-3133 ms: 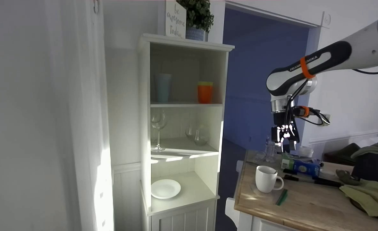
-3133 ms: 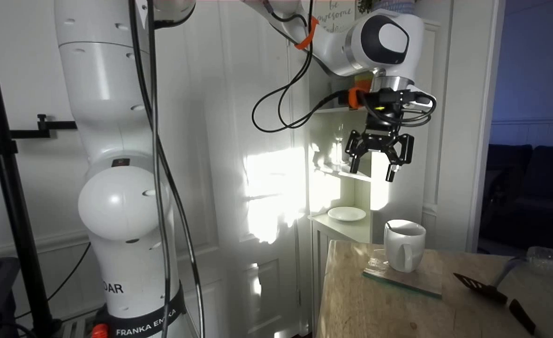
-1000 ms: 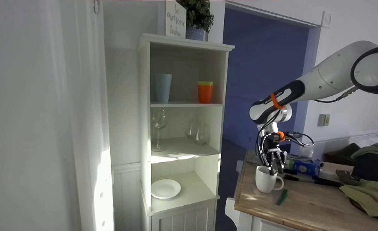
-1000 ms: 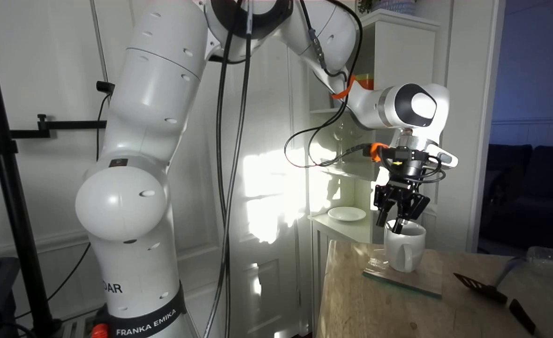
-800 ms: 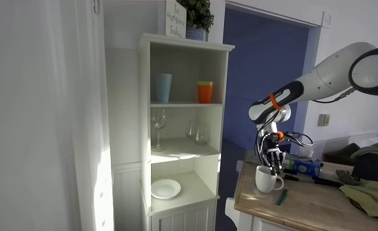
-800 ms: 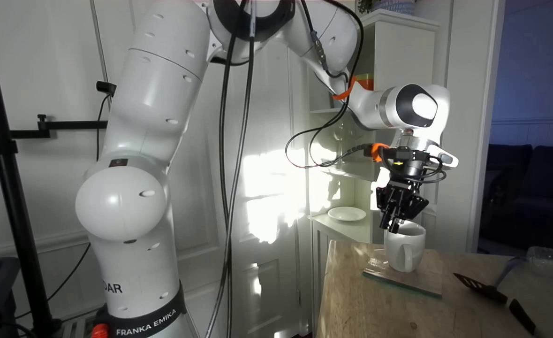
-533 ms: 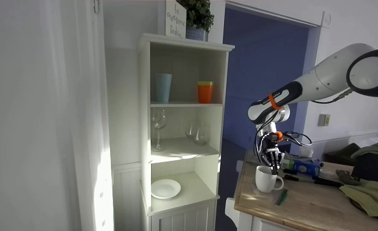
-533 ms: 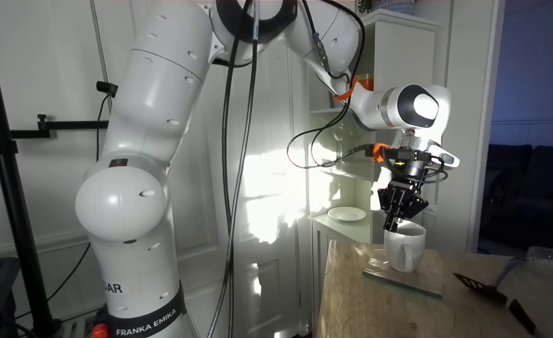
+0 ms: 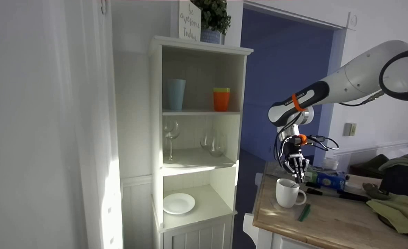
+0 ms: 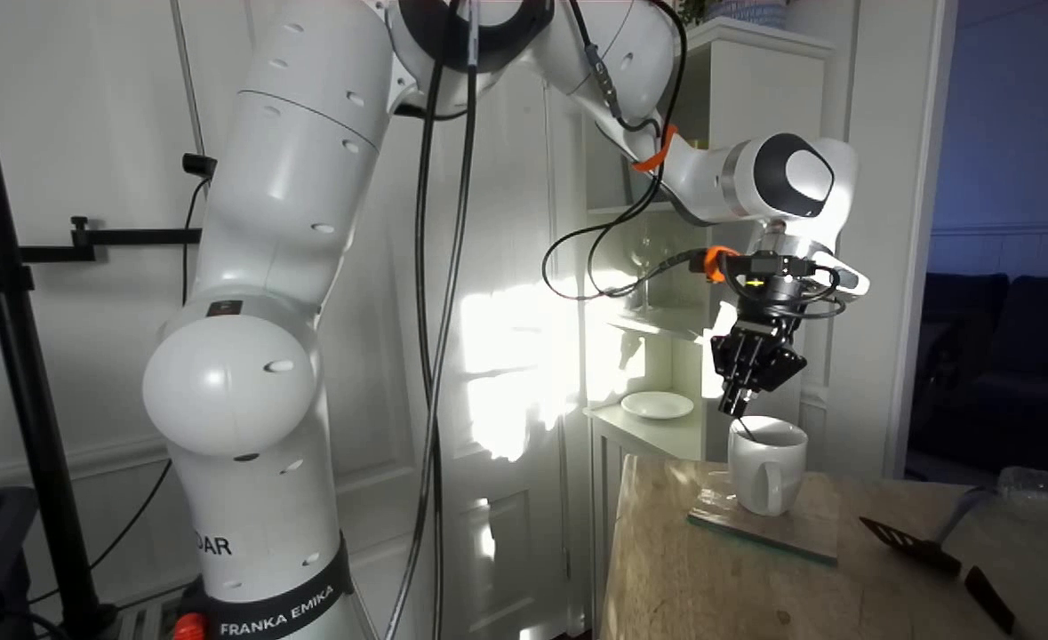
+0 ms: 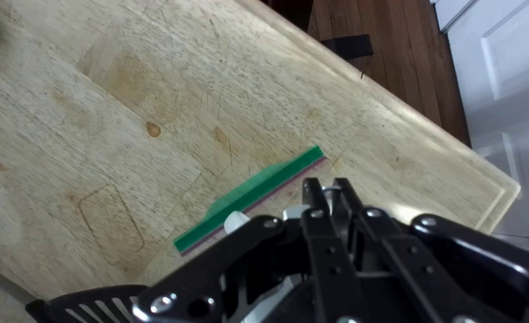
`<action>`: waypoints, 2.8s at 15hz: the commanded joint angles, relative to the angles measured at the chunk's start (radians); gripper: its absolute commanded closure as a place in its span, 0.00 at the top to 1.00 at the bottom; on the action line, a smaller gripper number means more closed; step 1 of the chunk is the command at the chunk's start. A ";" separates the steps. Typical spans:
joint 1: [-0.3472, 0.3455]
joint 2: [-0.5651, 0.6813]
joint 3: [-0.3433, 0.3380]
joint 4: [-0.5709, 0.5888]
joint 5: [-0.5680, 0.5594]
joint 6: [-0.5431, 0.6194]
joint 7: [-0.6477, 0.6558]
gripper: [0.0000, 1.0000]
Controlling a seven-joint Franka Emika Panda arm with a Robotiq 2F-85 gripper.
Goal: Remove the spoon from the white cup
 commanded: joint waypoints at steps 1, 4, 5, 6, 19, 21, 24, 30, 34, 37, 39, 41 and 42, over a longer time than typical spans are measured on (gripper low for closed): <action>-0.015 -0.069 0.009 -0.005 0.031 -0.096 -0.009 0.07; -0.014 -0.141 0.006 -0.049 0.025 -0.069 -0.013 0.07; -0.014 -0.169 0.004 -0.070 0.024 -0.056 -0.011 0.07; -0.014 -0.194 0.003 -0.089 0.024 -0.053 -0.011 0.07; -0.061 -0.575 -0.043 -0.519 -0.010 0.360 0.169 0.06; -0.078 -0.576 -0.044 -0.544 -0.011 0.404 0.263 0.05; -0.100 -0.542 -0.039 -0.571 -0.028 0.517 0.405 0.05; -0.132 -0.399 -0.033 -0.586 -0.269 0.706 0.783 0.05; -0.107 -0.288 -0.065 -0.553 -0.444 0.680 1.072 0.05; -0.088 -0.225 -0.093 -0.533 -0.493 0.662 1.213 0.05; -0.081 -0.191 -0.108 -0.521 -0.496 0.666 1.258 0.04; -0.079 -0.157 -0.120 -0.504 -0.469 0.675 1.253 0.03; -0.082 -0.142 -0.124 -0.494 -0.452 0.685 1.235 0.03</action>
